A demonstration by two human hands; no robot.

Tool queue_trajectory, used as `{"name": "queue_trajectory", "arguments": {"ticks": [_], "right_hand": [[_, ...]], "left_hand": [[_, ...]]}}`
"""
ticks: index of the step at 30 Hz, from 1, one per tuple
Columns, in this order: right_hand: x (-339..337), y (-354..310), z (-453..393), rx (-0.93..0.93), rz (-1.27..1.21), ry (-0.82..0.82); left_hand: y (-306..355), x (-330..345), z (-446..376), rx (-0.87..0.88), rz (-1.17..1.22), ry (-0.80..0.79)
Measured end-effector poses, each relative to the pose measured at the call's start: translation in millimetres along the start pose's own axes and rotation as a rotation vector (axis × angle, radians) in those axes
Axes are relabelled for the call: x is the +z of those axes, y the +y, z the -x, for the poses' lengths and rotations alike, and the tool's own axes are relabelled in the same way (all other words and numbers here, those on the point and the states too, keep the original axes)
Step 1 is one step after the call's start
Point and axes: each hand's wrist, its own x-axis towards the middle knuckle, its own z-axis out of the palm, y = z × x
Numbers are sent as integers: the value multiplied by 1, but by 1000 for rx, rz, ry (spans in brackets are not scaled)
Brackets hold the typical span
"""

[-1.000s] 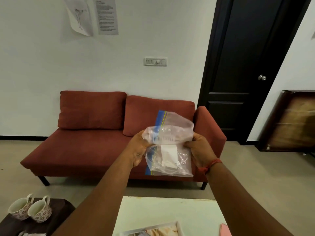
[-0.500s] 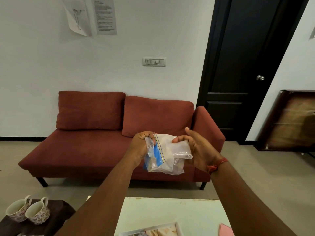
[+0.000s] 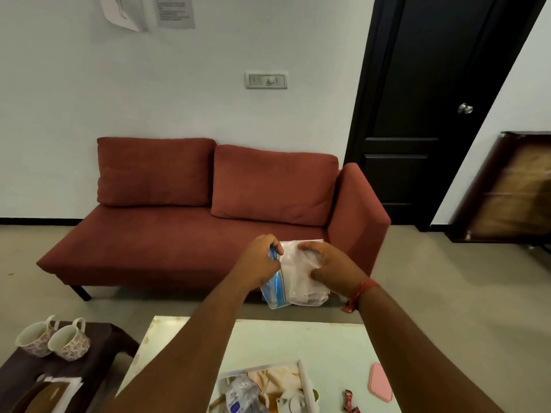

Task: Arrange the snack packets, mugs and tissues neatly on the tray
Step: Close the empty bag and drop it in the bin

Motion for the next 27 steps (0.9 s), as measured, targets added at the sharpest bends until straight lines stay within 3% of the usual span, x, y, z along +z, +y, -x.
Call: {"name": "queue_trajectory", "arguments": {"ticks": [4, 7, 9, 12, 16, 20, 22, 24, 27], "right_hand": [[15, 27, 10, -27, 332, 106], [35, 46, 22, -73, 376, 193], [41, 60, 28, -57, 229, 182], [36, 75, 43, 36, -209, 95], [25, 89, 62, 179, -694, 170], [15, 103, 85, 227, -1025, 222], [7, 117, 99, 285, -1168, 231], [-1, 132, 114, 390, -1151, 293], [-7, 161, 132, 533, -801, 434]], "left_hand": [[13, 55, 13, 78, -193, 120], [27, 92, 21, 103, -188, 122], [32, 108, 25, 123, -110, 90], [35, 121, 31, 23, 141, -64], [40, 148, 37, -132, 424, -282], [42, 184, 43, -121, 491, -405], [40, 203, 49, -27, 360, -469], [35, 226, 56, 167, 93, -502], [35, 264, 71, 316, -87, -484]]}}
